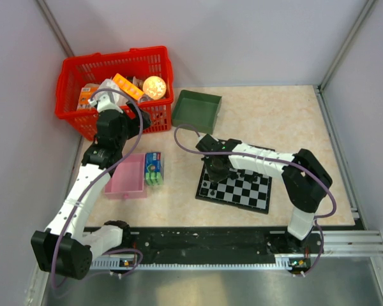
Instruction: Set up the chess pieces on the board
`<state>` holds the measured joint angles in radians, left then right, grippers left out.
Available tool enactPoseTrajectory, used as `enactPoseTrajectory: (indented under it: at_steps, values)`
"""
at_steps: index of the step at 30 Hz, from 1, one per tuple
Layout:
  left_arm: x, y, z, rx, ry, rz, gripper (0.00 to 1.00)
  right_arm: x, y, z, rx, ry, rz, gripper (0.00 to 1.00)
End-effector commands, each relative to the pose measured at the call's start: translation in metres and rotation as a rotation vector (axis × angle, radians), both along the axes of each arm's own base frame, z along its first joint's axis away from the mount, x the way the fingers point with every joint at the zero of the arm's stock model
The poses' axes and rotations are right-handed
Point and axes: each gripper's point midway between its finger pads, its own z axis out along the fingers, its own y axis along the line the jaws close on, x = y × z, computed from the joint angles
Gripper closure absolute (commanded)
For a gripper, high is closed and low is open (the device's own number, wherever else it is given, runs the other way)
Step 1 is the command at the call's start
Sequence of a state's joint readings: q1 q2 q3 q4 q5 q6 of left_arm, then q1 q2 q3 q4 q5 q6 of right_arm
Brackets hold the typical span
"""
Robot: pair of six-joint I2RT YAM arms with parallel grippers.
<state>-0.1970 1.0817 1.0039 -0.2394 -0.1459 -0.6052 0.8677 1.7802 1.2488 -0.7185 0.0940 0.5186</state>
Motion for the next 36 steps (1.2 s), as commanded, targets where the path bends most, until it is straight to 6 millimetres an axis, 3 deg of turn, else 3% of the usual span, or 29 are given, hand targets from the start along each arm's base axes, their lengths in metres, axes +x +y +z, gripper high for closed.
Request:
enactPoseTrajectory:
  at_steps: [1, 18, 24, 28, 36]
  values:
    - [0.000, 0.000, 0.016, -0.027, -0.063, 0.000, 0.02, -0.003, 0.007, 0.015, 0.045, -0.024, 0.007, 0.96]
    - [0.003, -0.001, 0.013, -0.027, -0.055, -0.003, 0.02, -0.008, 0.007, 0.007, 0.033, -0.003, 0.022, 0.95]
    - [0.004, -0.002, 0.013, -0.029, -0.054, -0.010, 0.02, -0.004, 0.007, 0.007, 0.033, -0.018, 0.018, 0.86]
    - [0.004, -0.003, 0.013, -0.031, -0.055, -0.010, 0.02, 0.002, 0.011, 0.014, 0.043, -0.044, 0.014, 0.80]
    - [0.003, -0.002, 0.014, -0.031, -0.056, -0.010, 0.02, 0.012, 0.024, 0.046, 0.113, -0.099, 0.032, 0.67]
